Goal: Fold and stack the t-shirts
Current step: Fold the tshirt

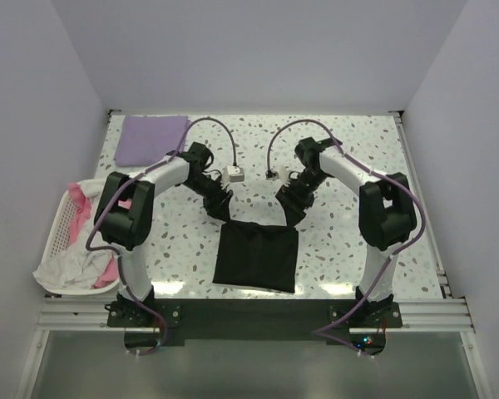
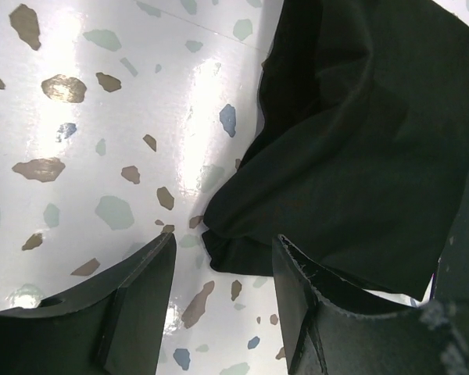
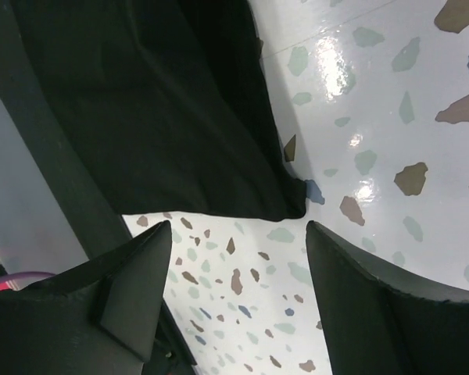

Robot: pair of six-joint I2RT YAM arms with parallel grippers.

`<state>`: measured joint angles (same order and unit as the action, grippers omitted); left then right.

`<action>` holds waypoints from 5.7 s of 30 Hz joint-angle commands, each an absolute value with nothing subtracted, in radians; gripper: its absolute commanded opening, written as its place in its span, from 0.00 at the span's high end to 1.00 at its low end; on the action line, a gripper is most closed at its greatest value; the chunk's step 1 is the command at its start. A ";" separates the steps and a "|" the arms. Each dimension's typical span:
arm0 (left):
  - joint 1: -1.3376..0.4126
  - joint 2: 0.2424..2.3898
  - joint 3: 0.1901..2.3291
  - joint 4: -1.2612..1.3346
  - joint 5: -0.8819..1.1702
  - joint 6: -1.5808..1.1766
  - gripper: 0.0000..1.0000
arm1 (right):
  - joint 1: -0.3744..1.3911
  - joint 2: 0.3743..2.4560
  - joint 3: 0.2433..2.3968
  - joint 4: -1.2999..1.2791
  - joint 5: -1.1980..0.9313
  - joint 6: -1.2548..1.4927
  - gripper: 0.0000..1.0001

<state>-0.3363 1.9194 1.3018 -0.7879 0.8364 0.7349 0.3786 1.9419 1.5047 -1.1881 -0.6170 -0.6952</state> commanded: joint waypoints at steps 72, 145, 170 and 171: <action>-0.324 1.856 1.310 -0.764 0.678 0.684 1.00 | 0.433 1.967 1.600 -1.213 -0.439 -0.649 1.00; -0.560 1.603 0.945 -0.266 1.160 -0.124 0.40 | 0.397 1.684 1.218 -0.721 -1.094 0.179 0.47; -0.456 2.125 0.928 -0.262 1.111 -0.005 0.47 | 0.308 2.091 1.059 -0.732 -1.017 -0.096 0.66; -0.453 2.128 0.916 -0.261 1.109 -0.005 0.47 | 0.302 2.094 1.051 -0.736 -1.017 -0.112 0.67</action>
<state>-0.4820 2.0518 0.9577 -0.2367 1.2724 -0.1162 0.3294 2.0682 1.0775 -0.6800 -1.0595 0.0059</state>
